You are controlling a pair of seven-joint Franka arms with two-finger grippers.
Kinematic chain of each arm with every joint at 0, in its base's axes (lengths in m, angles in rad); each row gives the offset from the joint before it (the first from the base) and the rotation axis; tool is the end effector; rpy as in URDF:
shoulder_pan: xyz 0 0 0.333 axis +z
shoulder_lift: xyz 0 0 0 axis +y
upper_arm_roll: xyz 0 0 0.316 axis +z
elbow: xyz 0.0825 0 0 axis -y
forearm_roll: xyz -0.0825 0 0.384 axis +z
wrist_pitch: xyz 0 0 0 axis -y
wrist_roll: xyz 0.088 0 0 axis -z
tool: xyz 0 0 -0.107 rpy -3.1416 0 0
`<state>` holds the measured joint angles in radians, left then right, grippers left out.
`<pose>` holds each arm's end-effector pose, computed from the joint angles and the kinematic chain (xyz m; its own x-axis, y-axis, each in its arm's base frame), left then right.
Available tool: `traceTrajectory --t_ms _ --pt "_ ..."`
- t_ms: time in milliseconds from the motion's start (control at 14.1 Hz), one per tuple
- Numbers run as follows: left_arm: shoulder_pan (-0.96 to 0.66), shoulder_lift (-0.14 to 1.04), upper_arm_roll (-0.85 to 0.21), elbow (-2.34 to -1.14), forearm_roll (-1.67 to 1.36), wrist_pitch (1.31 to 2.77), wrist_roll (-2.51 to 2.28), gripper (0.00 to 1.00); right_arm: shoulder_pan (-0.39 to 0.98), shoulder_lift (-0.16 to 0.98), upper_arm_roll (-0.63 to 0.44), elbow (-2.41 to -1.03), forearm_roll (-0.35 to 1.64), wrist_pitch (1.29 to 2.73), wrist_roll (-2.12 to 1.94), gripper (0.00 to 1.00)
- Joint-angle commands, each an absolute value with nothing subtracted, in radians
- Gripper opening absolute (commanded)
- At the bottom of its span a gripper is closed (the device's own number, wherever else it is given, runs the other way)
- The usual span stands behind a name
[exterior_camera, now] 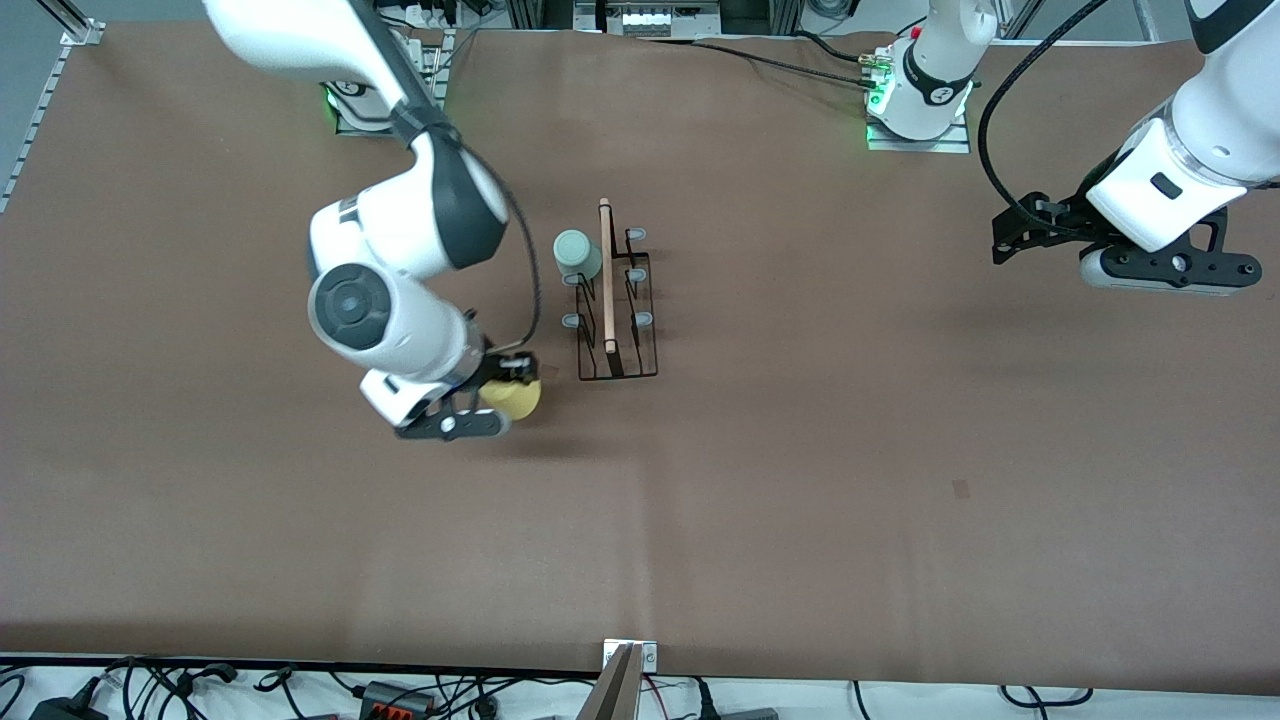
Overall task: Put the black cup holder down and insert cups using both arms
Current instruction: 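Carry the yellow cup to the rack with the right gripper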
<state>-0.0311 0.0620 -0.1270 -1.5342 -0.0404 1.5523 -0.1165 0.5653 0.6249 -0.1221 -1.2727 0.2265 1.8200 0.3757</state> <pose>0.5635 -0.0920 0.6056 0.9979 -0.0424 -0.0487 -0.0403 -0.9983 0.0429 0.6349 0.3443 0.3855 0.9920 0.0301 -0.1230 0.0171 -0.9943 -0.1052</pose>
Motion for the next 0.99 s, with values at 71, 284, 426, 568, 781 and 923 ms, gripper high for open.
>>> traceTrajectory --t_ms 71,284,426,568,781,923 --pt "-0.029 0.075 -0.133 -1.503 -0.021 1.531 -0.107 1.0 0.633 0.621 -0.127 -1.249 0.233 1.759 0.465 0.18" --pt "-0.029 0.075 -0.133 -1.502 -0.021 1.531 -0.107 1.0 0.686 0.626 -0.129 -1.249 0.229 1.759 0.54 0.18" --pt "-0.029 0.075 -0.133 -1.502 -0.021 1.531 -0.109 1.0 0.696 0.629 -0.129 -1.25 0.232 1.759 0.543 0.18" --pt "-0.029 0.075 -0.133 -1.502 -0.021 1.531 -0.107 1.0 0.696 0.63 -0.129 -1.262 0.232 1.758 0.545 0.18" --pt "-0.029 0.075 -0.133 -1.502 -0.021 1.531 -0.107 1.0 0.699 0.634 -0.129 -1.288 0.232 1.758 0.549 0.18" --pt "-0.029 0.075 -0.133 -1.502 -0.021 1.531 -0.107 1.0 0.704 0.641 -0.129 -1.29 0.232 1.756 0.549 0.18"
